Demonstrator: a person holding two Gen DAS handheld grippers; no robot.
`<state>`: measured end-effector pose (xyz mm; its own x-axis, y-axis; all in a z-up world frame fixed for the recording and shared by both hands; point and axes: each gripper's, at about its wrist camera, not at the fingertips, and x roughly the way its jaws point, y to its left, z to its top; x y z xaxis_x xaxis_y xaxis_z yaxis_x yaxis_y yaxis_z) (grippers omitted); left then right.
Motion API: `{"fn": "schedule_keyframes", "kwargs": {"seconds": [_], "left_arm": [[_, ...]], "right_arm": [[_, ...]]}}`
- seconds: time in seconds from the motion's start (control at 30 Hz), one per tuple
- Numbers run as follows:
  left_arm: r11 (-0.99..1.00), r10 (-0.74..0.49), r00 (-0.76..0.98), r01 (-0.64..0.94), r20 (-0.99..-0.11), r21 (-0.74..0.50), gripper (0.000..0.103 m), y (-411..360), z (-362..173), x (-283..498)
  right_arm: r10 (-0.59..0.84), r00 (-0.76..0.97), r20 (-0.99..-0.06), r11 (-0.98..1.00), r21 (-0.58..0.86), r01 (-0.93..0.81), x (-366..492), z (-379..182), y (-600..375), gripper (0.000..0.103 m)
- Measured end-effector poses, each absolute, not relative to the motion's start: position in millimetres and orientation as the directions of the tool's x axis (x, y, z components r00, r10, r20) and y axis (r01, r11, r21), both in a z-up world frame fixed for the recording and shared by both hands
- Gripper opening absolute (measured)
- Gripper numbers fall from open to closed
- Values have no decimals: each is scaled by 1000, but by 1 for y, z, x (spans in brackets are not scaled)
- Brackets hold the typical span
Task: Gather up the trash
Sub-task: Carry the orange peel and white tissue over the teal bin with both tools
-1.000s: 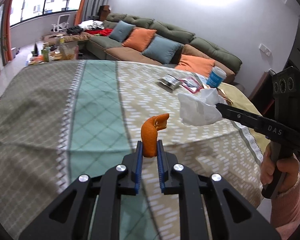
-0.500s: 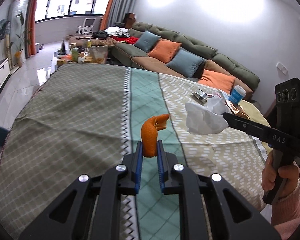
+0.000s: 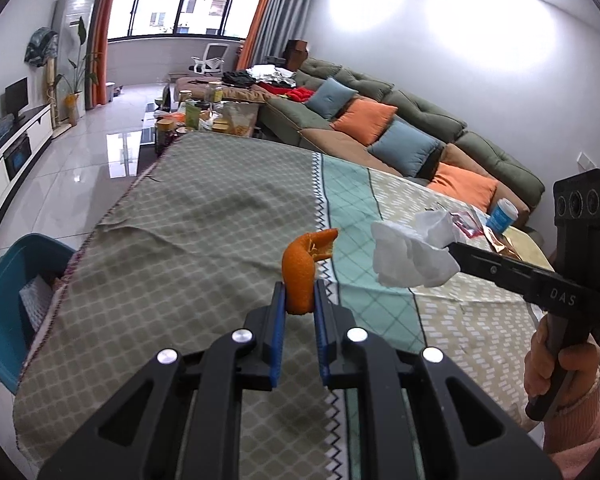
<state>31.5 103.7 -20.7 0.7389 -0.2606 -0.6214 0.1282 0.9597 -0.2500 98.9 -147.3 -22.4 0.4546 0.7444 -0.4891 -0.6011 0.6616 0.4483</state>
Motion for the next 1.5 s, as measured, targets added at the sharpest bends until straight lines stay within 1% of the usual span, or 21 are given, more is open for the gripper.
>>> {"fn": "schedule_keyframes", "kwargs": {"seconds": [0.63, 1.5], "left_arm": [[969, -172, 773, 20, -611, -248, 15, 155, -17, 18], [964, -87, 795, -86, -601, -253, 15, 200, -13, 5]], "right_arm": [[795, 355, -492, 581, 447, -680, 101, -21, -86, 9], [825, 262, -500, 504, 443, -741, 103, -17, -32, 9]]}}
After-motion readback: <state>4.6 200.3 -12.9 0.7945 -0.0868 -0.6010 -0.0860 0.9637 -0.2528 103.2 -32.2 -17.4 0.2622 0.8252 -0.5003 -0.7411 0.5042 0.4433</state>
